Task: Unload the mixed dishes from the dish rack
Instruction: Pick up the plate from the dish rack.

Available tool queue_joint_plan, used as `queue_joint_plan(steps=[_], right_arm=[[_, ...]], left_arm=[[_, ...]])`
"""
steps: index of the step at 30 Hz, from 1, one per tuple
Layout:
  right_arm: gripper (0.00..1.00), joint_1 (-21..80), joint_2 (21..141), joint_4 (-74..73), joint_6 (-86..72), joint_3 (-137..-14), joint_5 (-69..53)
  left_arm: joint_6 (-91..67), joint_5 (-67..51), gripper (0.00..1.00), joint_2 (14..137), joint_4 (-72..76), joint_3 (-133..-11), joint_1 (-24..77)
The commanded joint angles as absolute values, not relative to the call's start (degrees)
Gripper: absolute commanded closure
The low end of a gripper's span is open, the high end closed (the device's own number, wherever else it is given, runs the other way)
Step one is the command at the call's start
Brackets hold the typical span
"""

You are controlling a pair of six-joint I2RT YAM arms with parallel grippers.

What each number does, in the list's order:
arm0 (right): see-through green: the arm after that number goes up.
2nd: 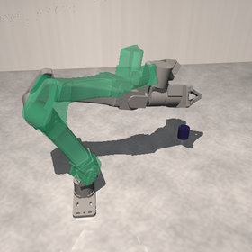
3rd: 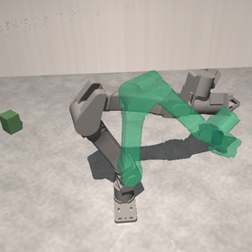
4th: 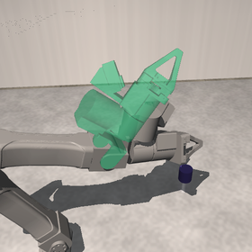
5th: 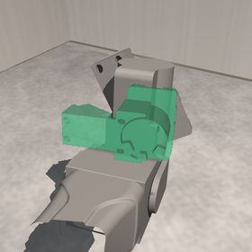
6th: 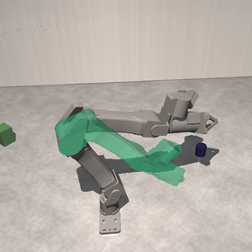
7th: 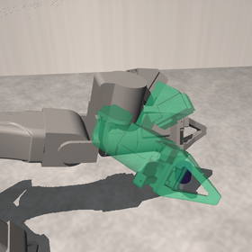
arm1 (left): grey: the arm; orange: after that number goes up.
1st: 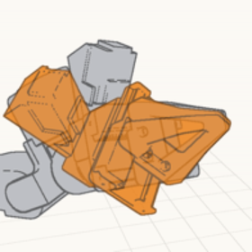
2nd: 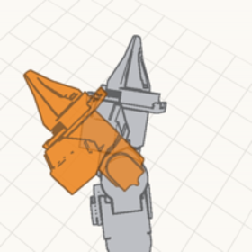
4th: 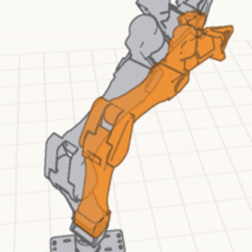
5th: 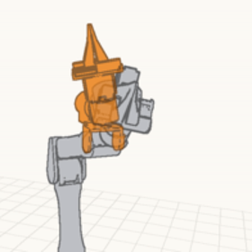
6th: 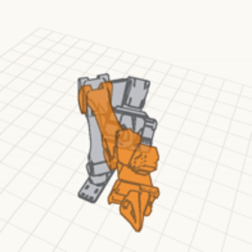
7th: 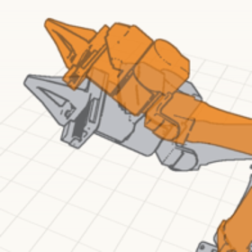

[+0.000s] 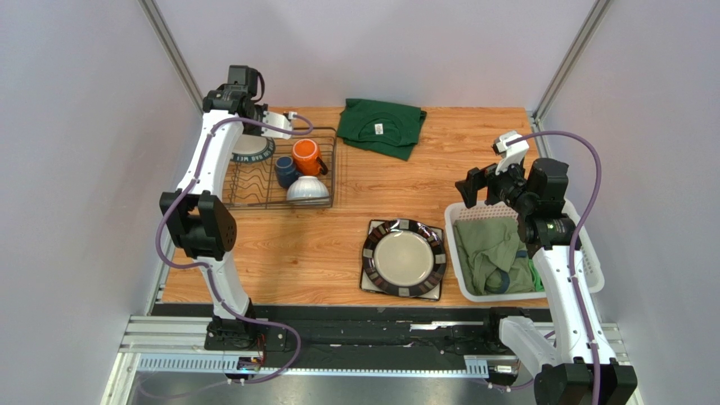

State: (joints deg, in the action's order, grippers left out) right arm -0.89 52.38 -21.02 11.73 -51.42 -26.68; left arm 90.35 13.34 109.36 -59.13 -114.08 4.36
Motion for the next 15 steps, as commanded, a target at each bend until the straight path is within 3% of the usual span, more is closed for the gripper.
queue_joint_plan(steps=[1, 15], right_arm=[[0.01, -0.79, 51.85, -21.01, 12.13, -52.47, -27.16], [0.01, -0.79, 51.5, -21.01, 11.87, -52.47, -27.69]], left_arm=[[91.58, 12.92, 1.0, 103.19, -59.68, -117.95, 3.78], [82.71, 4.23, 1.0, 93.0, -63.98, -119.01, 3.95]])
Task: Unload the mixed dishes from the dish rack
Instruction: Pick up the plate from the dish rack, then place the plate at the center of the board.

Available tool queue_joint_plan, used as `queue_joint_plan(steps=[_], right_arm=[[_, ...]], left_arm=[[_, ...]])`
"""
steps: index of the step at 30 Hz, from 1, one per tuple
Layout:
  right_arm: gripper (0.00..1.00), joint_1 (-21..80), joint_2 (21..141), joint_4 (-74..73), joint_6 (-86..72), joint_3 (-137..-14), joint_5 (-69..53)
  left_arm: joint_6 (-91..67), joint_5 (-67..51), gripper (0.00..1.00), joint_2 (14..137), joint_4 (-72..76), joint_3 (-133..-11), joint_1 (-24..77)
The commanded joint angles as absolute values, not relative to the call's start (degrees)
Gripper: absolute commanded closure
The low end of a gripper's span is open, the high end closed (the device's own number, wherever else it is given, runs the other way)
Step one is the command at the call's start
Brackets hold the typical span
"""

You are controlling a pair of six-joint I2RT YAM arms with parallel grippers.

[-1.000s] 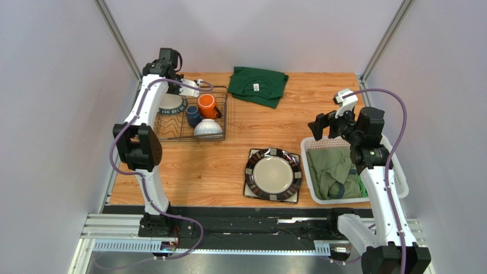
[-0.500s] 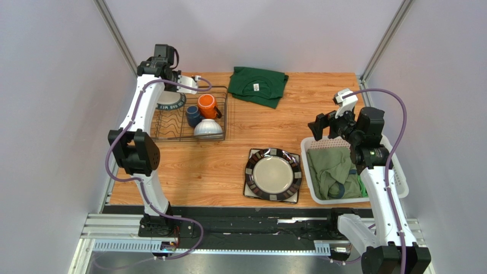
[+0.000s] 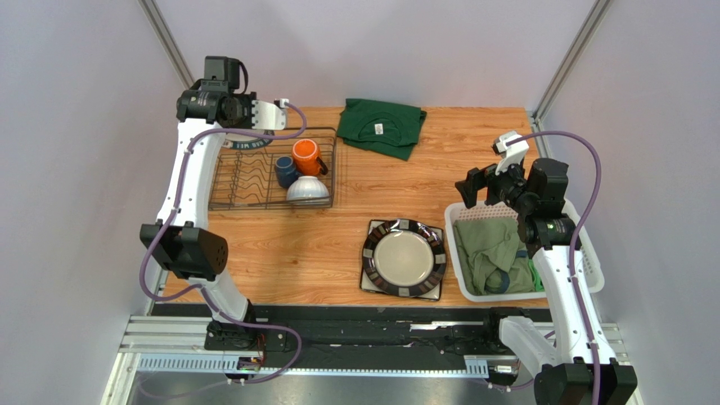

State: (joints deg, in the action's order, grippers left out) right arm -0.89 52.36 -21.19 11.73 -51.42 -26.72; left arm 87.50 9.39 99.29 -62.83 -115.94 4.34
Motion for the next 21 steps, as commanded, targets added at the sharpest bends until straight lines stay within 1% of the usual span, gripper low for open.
queue_joint_plan(steps=[1, 3, 8, 15, 21], right_arm=[[0.01, -0.79, 51.5, -21.01, 11.95, -52.47, -27.69], [0.01, -0.79, 51.59, -21.01, 11.95, -52.47, -27.69], [0.01, -0.79, 51.68, -21.01, 11.95, -52.38, -27.51], [0.01, -0.79, 52.12, -20.92, 12.04, -52.38, -27.25], [0.01, -0.79, 51.95, -21.01, 12.22, -52.3, -26.81]], left_arm=[[81.49, 2.04, 1.0, 91.42, -64.25, -118.74, 4.04], [77.36, 0.36, 1.0, 90.09, -65.38, -118.48, 4.22], [64.64, -10.79, 1.0, 85.61, -68.2, -118.3, 4.31], [48.36, -27.74, 1.0, 79.38, -69.7, -113.04, 4.48], [31.93, -36.81, 1.0, 77.96, -67.5, -109.95, 4.57]])
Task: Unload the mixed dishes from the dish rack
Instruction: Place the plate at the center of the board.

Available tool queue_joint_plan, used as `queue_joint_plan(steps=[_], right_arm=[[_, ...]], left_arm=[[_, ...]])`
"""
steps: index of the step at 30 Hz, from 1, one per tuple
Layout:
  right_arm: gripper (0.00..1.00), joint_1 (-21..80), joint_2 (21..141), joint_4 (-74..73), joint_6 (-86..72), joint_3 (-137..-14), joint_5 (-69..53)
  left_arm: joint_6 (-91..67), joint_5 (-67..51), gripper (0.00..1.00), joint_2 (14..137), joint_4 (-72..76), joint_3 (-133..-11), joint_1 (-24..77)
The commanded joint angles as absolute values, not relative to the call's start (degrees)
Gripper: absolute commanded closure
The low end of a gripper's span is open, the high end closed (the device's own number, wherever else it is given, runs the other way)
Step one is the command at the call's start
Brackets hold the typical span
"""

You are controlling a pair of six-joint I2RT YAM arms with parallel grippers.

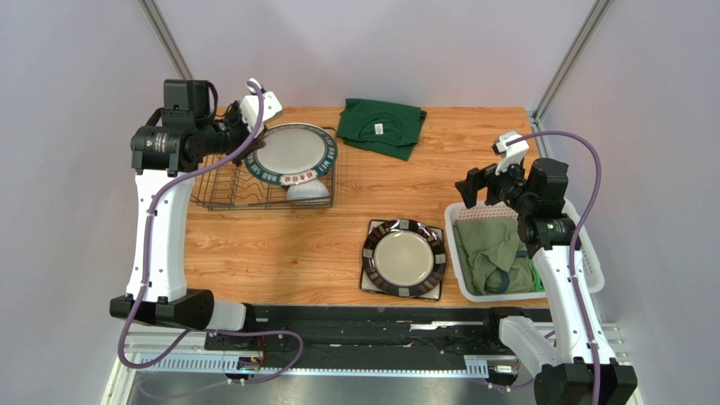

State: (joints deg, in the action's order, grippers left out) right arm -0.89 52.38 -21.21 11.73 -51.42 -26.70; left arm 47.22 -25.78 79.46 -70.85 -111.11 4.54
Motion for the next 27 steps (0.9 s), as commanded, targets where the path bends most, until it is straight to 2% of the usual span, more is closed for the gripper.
queue_joint_plan(steps=[1, 16, 27], right_arm=[[0.01, -0.79, 51.6, -20.74, 12.13, -52.29, -26.81], [0.01, -0.79, 51.42, -20.74, 12.22, -52.21, -26.81], [0.01, -0.79, 51.24, -20.65, 12.48, -52.12, -26.37]], left_arm=[[28.16, -37.87, 1.0, 77.87, -67.33, -109.69, 4.57], [0.36, -57.47, 1.0, 77.17, -49.84, -91.33, 4.66], [-0.88, -58.71, 1.0, 83.05, -45.62, -81.92, 9.05]])
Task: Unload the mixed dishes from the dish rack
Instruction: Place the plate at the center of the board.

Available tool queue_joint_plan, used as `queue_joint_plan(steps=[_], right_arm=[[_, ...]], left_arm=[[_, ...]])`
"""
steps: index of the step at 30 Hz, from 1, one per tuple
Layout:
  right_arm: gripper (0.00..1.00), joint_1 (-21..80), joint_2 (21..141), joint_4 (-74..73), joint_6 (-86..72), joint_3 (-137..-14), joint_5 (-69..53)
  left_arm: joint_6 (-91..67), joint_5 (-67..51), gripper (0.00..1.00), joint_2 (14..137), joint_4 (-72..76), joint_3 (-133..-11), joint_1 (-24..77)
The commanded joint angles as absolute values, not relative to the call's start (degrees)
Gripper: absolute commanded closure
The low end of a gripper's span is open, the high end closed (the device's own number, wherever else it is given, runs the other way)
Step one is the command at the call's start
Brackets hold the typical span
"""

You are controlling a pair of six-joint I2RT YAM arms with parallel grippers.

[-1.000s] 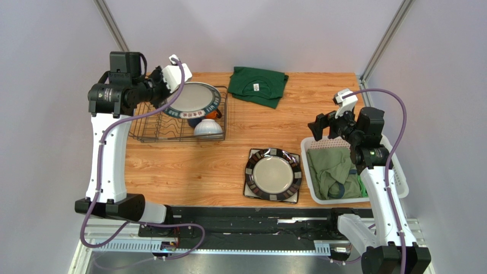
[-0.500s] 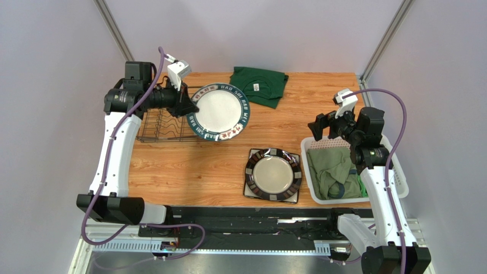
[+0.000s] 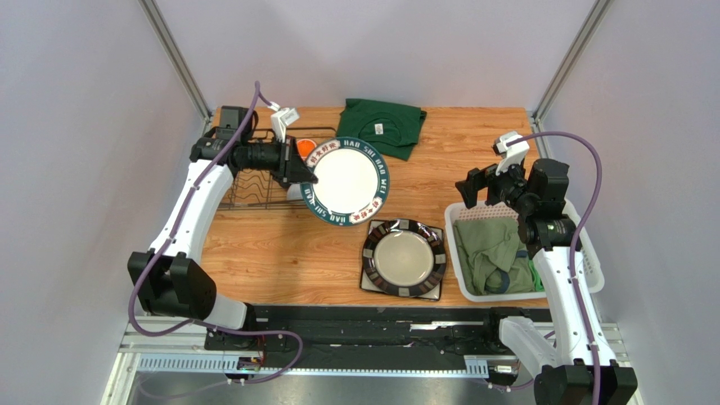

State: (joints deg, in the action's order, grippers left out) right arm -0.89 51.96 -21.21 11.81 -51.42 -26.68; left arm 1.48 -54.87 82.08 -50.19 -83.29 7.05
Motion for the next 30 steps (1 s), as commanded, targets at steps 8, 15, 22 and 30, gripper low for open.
queue_joint_plan(steps=[8, 15, 22, 30], right_arm=[[0.01, -0.79, 51.59, -20.57, 12.66, -52.03, -25.84], [0.01, -0.79, 51.68, -20.48, 13.01, -52.03, -25.49], [0.01, -0.79, 52.12, -20.48, 13.18, -52.03, -25.22], [0.01, -0.79, 52.56, -20.57, 13.27, -52.03, -24.96]], left_arm=[[-2.9, -58.97, 1.0, 86.21, -41.92, -79.72, 12.22], [-2.64, -59.33, 1.0, 89.12, -42.01, -79.54, 16.43], [-2.46, -57.92, 1.0, 91.05, -41.57, -79.37, 20.12], [-1.23, -56.34, 1.0, 96.23, -42.54, -79.98, 23.9]])
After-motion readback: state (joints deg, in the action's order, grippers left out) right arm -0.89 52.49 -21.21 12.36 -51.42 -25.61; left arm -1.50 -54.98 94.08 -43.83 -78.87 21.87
